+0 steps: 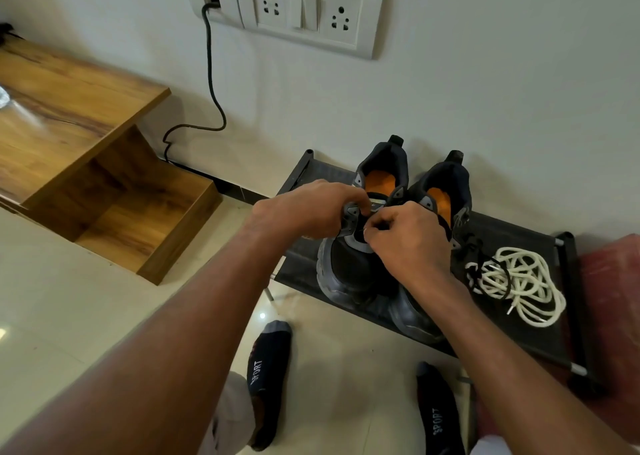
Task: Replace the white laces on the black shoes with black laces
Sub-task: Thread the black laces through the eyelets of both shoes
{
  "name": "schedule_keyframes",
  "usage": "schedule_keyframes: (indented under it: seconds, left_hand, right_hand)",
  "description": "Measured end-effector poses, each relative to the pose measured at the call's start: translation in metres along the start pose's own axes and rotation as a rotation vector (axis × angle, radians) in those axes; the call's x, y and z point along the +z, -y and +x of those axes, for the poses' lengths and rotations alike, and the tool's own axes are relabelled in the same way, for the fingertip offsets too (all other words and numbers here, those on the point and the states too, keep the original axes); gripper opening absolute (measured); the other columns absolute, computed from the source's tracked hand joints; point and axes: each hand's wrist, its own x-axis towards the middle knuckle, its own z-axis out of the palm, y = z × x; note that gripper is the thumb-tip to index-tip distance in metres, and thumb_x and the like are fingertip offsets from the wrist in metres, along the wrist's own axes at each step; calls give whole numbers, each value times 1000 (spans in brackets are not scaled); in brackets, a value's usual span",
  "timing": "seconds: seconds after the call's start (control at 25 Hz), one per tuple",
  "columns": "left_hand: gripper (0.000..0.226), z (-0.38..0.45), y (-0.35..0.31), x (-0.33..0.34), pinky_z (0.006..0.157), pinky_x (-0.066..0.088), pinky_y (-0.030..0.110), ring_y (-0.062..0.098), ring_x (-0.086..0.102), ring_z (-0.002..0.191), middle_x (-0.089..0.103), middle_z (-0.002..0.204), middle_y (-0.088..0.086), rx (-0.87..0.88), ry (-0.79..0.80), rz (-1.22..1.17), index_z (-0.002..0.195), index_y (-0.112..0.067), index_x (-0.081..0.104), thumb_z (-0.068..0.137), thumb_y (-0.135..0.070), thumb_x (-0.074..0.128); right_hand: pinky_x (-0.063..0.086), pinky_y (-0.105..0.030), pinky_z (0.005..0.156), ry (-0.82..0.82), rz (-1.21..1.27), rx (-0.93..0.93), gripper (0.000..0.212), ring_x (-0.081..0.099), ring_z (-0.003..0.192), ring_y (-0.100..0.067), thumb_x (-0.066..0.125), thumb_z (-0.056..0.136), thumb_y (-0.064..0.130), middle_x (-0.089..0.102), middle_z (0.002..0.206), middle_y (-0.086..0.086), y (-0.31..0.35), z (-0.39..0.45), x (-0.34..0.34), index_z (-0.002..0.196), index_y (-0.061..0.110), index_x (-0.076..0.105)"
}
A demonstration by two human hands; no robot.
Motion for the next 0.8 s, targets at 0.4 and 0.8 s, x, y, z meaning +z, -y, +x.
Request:
schedule_keyframes:
  seconds: [0.4,0.8]
  left_hand:
    - [70,-2,9,-1,92,58,50,24,68,104,71,114,4,-32,63,-81,142,-45,50,94,5,55]
    - [67,-2,7,-1,92,60,50,22,71,100,73,109,3,-36,33,-83,140,-49,53,98,3,53]
  right_hand:
    - [42,-20,64,149,206,201,12,58,80,0,73,95,28,73,100,15,4,5,8,103,32,81]
    - [50,-27,61,91,300,395,12,65,77,-11,71,95,26,70,83,13,8,7,0,89,31,79]
